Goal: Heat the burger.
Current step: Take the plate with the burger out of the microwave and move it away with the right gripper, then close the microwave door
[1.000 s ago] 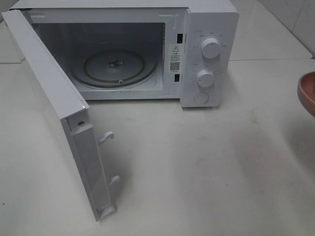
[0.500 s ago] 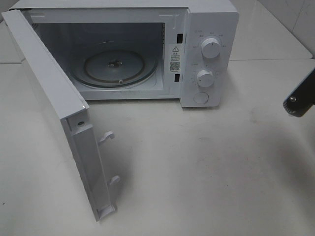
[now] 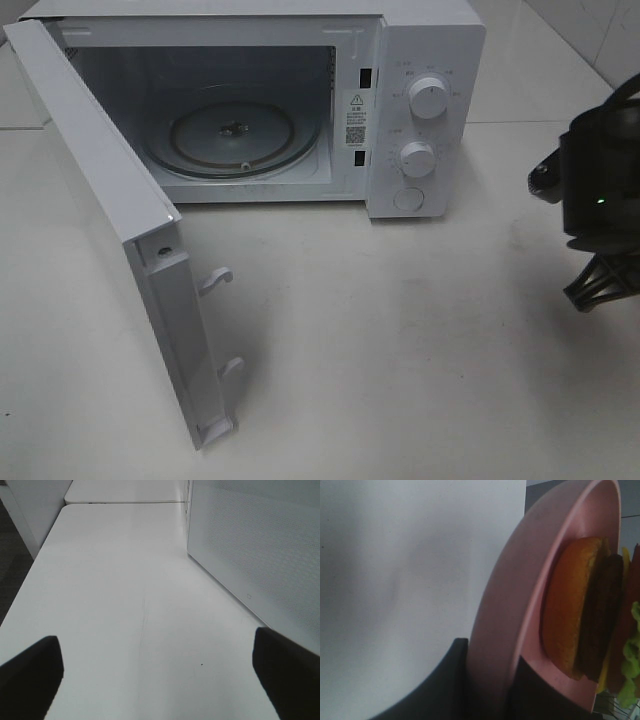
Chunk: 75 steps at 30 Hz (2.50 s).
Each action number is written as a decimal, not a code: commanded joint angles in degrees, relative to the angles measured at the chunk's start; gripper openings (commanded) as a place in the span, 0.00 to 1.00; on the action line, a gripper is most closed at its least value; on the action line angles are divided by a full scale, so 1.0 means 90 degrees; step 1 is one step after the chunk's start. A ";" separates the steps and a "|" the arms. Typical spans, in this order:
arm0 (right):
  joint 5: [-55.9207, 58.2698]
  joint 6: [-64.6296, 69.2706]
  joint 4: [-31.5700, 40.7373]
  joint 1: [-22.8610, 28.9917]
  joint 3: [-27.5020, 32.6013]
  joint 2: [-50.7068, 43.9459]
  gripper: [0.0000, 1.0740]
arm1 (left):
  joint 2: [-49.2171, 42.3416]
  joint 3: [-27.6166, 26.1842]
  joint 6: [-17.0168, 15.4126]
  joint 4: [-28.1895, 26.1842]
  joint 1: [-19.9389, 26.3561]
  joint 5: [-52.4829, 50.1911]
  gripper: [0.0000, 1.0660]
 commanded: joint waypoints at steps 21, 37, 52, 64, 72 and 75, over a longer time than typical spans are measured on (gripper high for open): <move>-0.0764 0.1286 -0.0618 -0.1165 -0.0038 0.2069 0.09 | -0.0153 0.0019 -0.0006 0.0013 0.0006 -0.0025 0.92; -0.1286 0.1954 -0.0885 -0.1165 -0.0038 0.2667 0.15 | -0.0153 0.0019 -0.0006 0.0013 0.0006 -0.0025 0.92; -0.2056 0.1210 -0.0299 -0.1140 -0.0038 0.1884 0.64 | -0.0153 0.0019 -0.0006 0.0013 0.0006 -0.0025 0.92; -0.2604 -0.1108 0.1152 -0.1140 -0.0038 0.0242 0.73 | -0.0153 0.0019 -0.0006 0.0013 0.0006 -0.0025 0.92; -0.2540 -0.2833 0.2903 -0.1140 -0.0038 -0.1235 0.73 | -0.0153 0.0019 -0.0006 0.0013 0.0006 -0.0025 0.92; -0.2483 -0.3330 0.3374 -0.1140 -0.0038 -0.1572 0.73 | -0.0153 0.0019 -0.0006 0.0013 0.0006 -0.0025 0.92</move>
